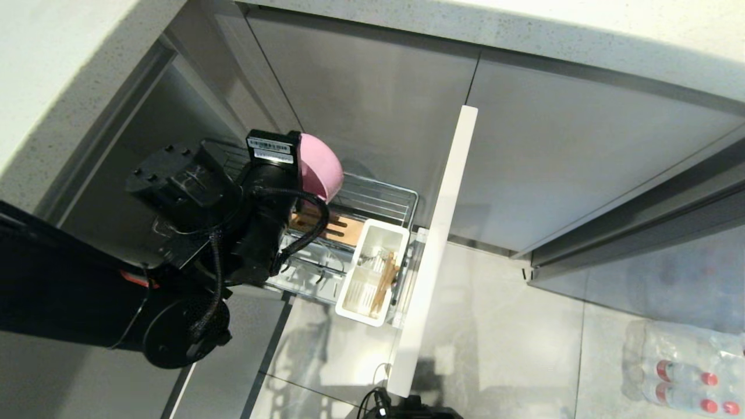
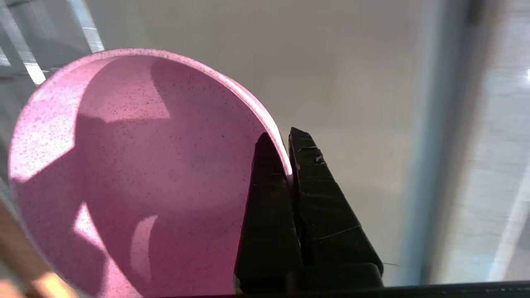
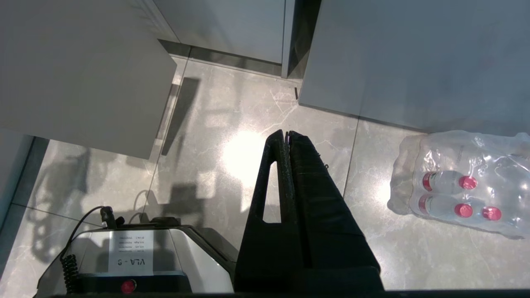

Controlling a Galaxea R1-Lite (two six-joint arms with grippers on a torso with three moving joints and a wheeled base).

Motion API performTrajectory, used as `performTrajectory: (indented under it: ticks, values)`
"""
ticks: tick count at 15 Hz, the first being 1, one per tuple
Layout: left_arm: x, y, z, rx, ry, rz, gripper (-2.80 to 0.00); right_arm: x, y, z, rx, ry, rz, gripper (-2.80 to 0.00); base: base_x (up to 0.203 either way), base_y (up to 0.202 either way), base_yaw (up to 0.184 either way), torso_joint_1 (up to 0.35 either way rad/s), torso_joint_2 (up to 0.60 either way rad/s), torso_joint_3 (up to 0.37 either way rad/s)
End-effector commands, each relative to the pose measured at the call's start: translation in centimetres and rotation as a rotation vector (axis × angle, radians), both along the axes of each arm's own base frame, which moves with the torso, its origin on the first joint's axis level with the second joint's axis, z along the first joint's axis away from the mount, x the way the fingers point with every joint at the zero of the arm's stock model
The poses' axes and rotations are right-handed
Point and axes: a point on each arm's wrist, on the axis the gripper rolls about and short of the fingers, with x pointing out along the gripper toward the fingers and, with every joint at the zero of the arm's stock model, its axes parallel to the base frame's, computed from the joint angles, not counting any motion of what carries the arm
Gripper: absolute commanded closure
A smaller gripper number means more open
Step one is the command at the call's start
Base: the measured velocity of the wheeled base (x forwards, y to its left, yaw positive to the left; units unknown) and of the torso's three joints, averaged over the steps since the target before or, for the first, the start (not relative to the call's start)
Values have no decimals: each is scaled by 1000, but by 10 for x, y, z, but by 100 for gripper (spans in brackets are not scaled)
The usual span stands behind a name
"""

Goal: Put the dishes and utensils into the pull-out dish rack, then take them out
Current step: Pick up the bowl and place it in the cupboard

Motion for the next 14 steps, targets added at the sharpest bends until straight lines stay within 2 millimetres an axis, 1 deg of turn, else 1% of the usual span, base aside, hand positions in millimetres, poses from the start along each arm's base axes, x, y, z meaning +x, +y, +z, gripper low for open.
performTrajectory:
  ticks: [1,5,9,14]
  values:
    - [9,1,-11,10,24,7,0,0,0,0,1,1,-1,0,0,0,0,0,0,0]
    - [17,4,-18,-19,13,6,0,0,0,0,0,-1,-1,0,0,0,0,0,0,0]
    - [18,6,-16,-49,-45,-42,0,0,0,0,0,0,0,0,0,0,0,0,0,0]
    - [24,6,-25,-73,-26,-66,0,0,0,0,0,-1,0,0,0,0,0,0,0,0]
